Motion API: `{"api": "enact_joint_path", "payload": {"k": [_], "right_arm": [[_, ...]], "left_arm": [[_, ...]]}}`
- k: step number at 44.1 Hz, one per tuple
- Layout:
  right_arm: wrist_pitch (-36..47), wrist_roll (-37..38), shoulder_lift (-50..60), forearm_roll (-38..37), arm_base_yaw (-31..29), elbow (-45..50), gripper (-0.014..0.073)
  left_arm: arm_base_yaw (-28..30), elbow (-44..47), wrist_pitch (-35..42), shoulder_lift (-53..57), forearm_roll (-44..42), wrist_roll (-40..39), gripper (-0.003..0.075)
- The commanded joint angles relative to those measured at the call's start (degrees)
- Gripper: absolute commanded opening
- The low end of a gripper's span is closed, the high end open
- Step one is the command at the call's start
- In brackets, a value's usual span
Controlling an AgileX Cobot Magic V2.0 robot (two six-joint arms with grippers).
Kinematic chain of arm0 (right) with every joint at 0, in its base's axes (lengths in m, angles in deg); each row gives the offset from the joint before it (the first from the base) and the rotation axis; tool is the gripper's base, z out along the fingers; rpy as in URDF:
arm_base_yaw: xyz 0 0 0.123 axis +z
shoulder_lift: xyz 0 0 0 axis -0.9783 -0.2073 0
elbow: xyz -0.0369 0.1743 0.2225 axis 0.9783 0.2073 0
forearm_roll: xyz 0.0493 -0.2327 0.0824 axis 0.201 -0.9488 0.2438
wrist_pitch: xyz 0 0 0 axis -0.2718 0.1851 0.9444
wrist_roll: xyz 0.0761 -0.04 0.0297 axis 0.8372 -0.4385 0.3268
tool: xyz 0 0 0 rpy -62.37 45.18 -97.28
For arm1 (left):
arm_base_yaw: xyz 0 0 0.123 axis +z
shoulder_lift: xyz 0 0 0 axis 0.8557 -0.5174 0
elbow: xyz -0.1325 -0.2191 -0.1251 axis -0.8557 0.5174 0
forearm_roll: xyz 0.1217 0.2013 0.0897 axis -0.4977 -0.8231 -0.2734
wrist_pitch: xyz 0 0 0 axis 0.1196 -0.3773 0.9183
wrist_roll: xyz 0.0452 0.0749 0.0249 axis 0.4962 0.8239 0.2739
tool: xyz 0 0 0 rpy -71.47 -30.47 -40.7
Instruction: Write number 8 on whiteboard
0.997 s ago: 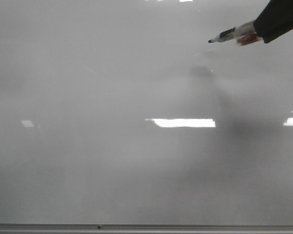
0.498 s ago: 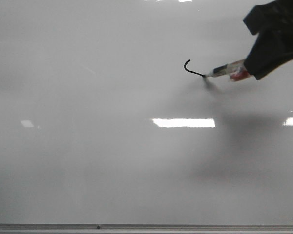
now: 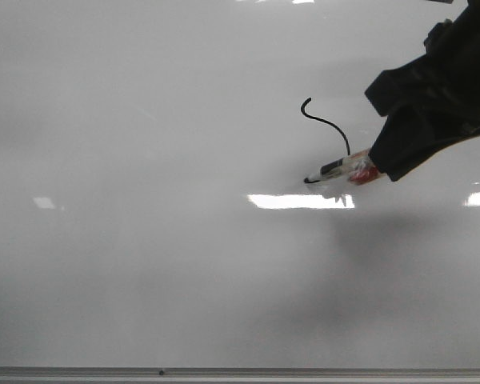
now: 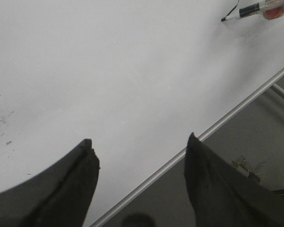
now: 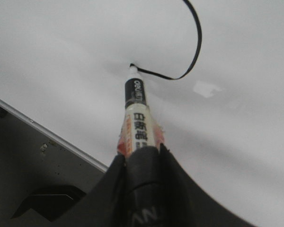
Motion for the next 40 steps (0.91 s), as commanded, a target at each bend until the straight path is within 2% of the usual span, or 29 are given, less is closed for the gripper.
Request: {"api": "enact_joint_path", "payload": {"k": [1, 19, 31, 35, 40], "right_arm": [[5.5, 0.0, 2.3, 0.3, -2.4, -3.4, -0.0107], [5.3, -0.1, 4.2, -0.8, -3.2, -9.1, -0.0107], [1.6, -1.9, 6.2, -0.8, -0.8, -9.0, -0.0107], [-2.9, -4.2, 11.2, -0.8, 1.4, -9.0, -0.0107], [-14.7, -10.5, 16.0, -0.8, 4.8, -9.0, -0.0107]], "left_arm": [[0.3, -1.5, 3.8, 0.6, 1.1, -0.5, 0.0400], [0.3, -1.5, 3.7, 0.6, 1.1, -0.5, 0.0400], [0.3, -1.5, 3.7, 0.6, 1.1, -0.4, 0.0400], [-0.9, -1.5, 3.5, 0.6, 2.1, 2.7, 0.0400], [-4.2, -1.6, 3.4, -0.9, 9.4, 12.8, 0.0400]]}}
